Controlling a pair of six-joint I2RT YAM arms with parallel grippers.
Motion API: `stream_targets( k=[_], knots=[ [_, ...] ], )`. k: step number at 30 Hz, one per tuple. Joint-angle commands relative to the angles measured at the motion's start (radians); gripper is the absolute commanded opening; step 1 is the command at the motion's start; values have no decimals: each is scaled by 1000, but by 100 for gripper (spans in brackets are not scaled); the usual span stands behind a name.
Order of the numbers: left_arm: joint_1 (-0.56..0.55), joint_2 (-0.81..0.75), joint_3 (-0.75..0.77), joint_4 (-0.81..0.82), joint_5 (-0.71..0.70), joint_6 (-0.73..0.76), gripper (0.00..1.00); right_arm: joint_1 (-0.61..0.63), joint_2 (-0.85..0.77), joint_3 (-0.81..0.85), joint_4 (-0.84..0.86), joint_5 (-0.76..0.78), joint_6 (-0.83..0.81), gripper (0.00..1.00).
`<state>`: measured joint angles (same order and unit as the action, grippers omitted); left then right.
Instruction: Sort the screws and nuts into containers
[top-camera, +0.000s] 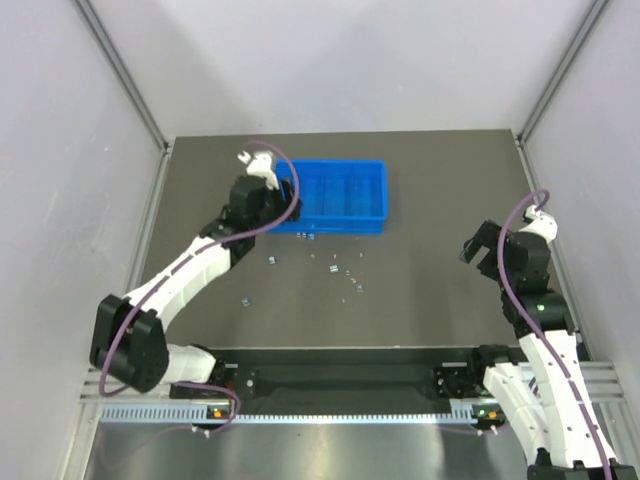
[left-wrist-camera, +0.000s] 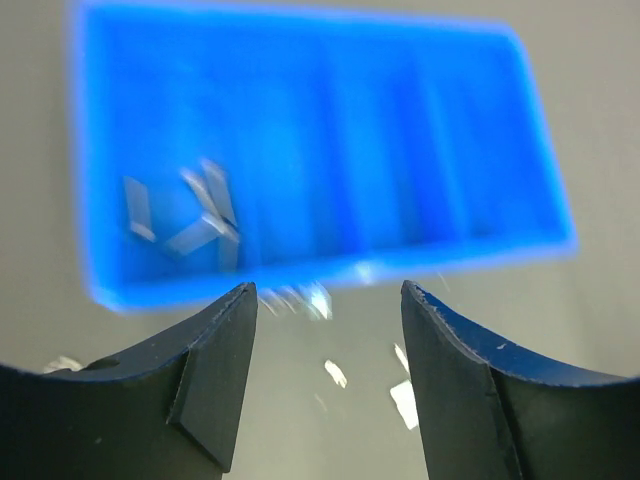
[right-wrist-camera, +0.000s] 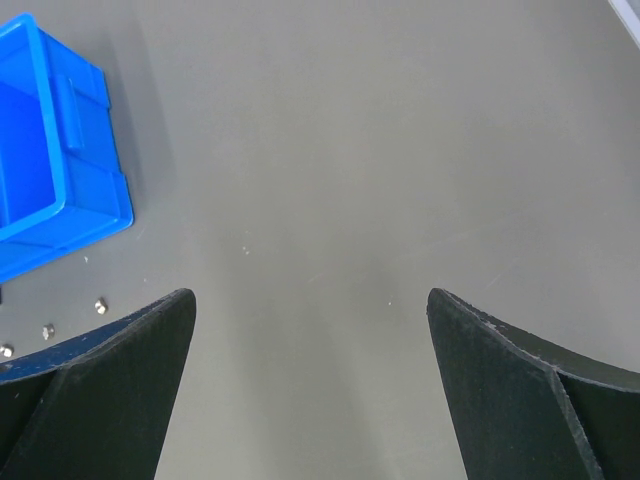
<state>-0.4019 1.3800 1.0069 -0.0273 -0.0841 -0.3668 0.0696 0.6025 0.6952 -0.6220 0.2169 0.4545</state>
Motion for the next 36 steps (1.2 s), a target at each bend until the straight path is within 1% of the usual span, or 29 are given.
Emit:
stream_targets(
  k=[1, 3, 4, 7, 8, 9, 10, 11, 12, 15, 18, 20, 24, 27, 28, 29, 31, 36],
  knots=[
    [-110, -68, -96, -39, 118, -7, 64, 6, -14, 21, 21, 9, -7, 100],
    [-155, -91, -132, -85, 48, -41, 64, 6, -12, 21, 21, 9, -5, 100],
    [-193, -99, -146, -103, -24, -61, 63, 6, -12, 20, 18, 4, -5, 100],
    [-221, -147, -221, -126, -100, -177, 63, 4, -21, 18, 16, -5, -2, 100],
    [-221, -177, -270, -134, -170, -214, 63, 6, -24, 17, 15, -8, 0, 100],
    [-221, -189, -290, -149, -224, -284, 63, 6, -27, 17, 16, -11, 3, 100],
    [-219, -205, -304, -167, -274, -320, 63, 6, -29, 17, 16, -16, 4, 100],
    [-219, -210, -323, -189, -361, -351, 61, 6, -29, 18, 19, -17, 4, 100],
    [-221, -211, -329, -206, -384, -383, 61, 6, -29, 18, 19, -19, 3, 100],
    [-219, -181, -327, -209, -442, -388, 61, 6, -23, 18, 27, -19, 1, 100],
    [-218, -107, -292, -227, -495, -399, 61, 6, -21, 7, 27, -17, 1, 100],
    [-218, -43, -265, -241, -514, -400, 61, 7, -26, -3, 31, -17, 1, 100],
    [-207, 37, -228, -246, -554, -379, 60, 6, -30, 6, 27, -13, 1, 100],
    [-175, 60, -232, -197, -511, -330, 61, 6, -32, 13, 25, -17, -2, 100],
    [-166, 63, -235, -182, -475, -317, 60, 7, -32, 13, 27, -19, 0, 100],
    [-158, 62, -247, -146, -465, -304, 59, 6, -33, 12, 27, -16, -2, 100],
    [-137, 70, -257, -128, -439, -282, 58, 6, -33, 10, 25, -10, -2, 100],
    [-123, 100, -258, -82, -382, -229, 57, 7, -32, 7, 22, -10, -4, 100]
  ],
)
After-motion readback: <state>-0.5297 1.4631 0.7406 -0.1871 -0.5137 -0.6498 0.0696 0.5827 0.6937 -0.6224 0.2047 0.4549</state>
